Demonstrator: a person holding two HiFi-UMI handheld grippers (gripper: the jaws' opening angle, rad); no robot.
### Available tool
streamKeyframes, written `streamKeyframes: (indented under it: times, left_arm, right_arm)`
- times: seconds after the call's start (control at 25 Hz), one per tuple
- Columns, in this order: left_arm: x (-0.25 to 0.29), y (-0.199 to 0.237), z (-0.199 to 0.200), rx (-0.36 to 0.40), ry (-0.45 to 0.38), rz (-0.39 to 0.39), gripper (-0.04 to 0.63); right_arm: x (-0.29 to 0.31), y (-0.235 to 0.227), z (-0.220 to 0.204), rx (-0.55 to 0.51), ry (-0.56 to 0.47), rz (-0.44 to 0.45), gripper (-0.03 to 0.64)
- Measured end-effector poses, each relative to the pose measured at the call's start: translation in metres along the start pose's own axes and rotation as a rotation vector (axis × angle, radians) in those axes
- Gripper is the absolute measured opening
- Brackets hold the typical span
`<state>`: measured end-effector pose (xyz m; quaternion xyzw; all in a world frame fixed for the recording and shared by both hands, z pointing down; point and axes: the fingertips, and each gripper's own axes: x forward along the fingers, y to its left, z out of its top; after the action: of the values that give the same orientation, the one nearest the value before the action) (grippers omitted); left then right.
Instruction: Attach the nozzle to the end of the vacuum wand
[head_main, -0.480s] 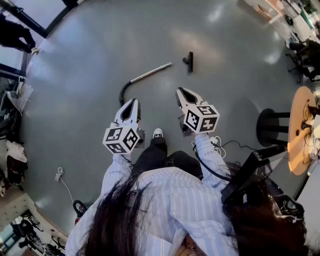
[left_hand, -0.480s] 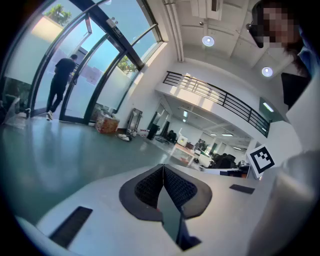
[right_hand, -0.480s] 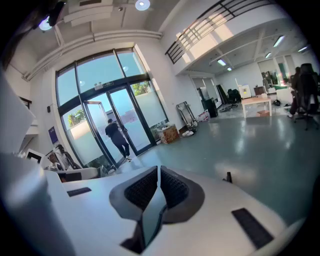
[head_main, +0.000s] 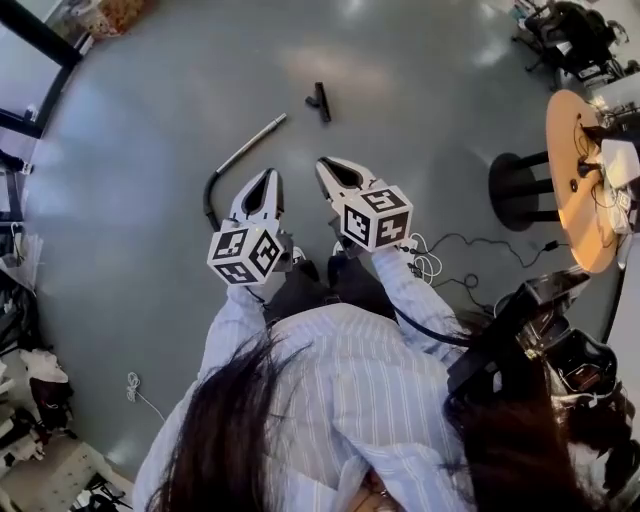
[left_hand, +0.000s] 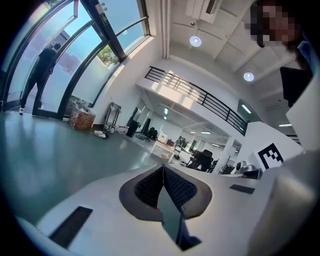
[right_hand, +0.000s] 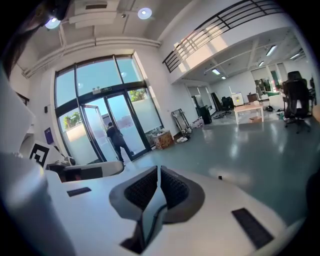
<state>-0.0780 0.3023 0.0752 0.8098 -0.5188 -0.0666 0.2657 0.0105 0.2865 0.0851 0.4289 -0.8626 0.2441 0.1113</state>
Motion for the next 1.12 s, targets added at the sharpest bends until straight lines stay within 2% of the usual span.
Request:
streamKeyframes:
  times: [0.16,0.28,0.36,0.64,1.12]
  left_arm:
    - [0.002,-0.021,-0.007,-0.035,0.012,-0.029,0.006]
    - [-0.012,0.002,0.005,-0.037,0.004,0.024,0.007]
    - [-0.011,0.007,0.005,-0.023,0.013,0.048,0.008]
    - [0.013,-0.012,-0.028,0.011,0.085,0.051,0.007]
    - [0.075,-0.060,-0.050,0.011,0.126,0.016,0.007]
  right_arm:
    - [-0.010,-0.003,-0.007,0.016,0.012,0.015,0.023]
    - [0.006,0.021,-0.010,0.008,0.042,0.032,0.023]
    - [0.008,0.020,-0.009,0.011,0.047,0.032,0.023]
    - [-0.010,-0.022,-0.012,0.047,0.051,0.000,0.023]
    - [-0.031,-0.097,0.001,0.081,0.040,-0.012,0.023]
